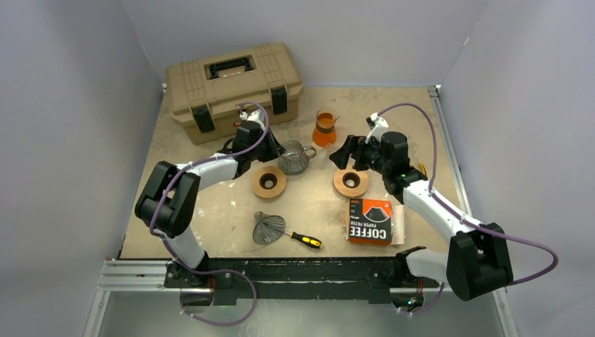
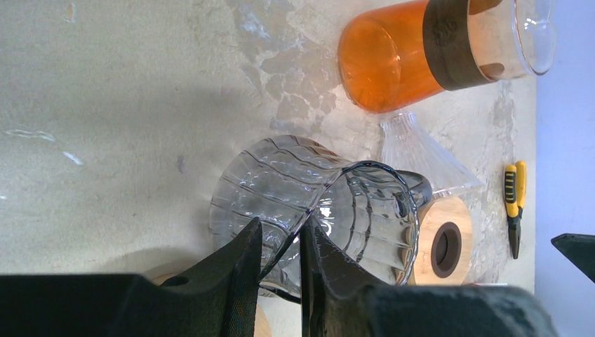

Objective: Place the coffee filter in the dripper
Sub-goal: Move the coffee server to the center of the board.

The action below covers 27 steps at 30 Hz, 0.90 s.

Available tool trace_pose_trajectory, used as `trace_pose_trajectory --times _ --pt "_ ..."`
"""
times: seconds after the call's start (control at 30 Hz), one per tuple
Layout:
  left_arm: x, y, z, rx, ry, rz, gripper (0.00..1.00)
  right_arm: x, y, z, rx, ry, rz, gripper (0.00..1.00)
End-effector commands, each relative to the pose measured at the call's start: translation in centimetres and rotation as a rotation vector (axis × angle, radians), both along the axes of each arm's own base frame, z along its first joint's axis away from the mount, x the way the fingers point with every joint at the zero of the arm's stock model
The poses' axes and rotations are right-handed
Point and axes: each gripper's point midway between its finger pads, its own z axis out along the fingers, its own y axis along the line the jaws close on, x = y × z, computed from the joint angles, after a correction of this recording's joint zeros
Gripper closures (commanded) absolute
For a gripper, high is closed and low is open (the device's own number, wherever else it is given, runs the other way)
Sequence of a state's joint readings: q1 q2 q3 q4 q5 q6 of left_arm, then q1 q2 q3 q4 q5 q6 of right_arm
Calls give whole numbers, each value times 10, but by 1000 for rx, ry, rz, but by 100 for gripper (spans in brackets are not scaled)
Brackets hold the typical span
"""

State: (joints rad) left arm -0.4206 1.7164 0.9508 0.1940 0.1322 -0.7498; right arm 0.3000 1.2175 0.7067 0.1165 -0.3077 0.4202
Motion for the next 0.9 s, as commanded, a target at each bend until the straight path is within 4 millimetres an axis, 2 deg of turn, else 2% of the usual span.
trace_pose_trajectory --times 0.0,0.37,0.6,0.87 --pt "-11 -8 16 -15 -25 7 100 9 3 17 1 -51 8 1" --pt "-31 -42 21 -30 -25 -30 100 11 9 14 30 -42 24 1" --pt "-49 -54 18 50 -22 -45 98 13 11 12 27 -36 33 1" --pt "-67 -66 34 93 -51 -83 91 13 9 12 11 -39 30 1"
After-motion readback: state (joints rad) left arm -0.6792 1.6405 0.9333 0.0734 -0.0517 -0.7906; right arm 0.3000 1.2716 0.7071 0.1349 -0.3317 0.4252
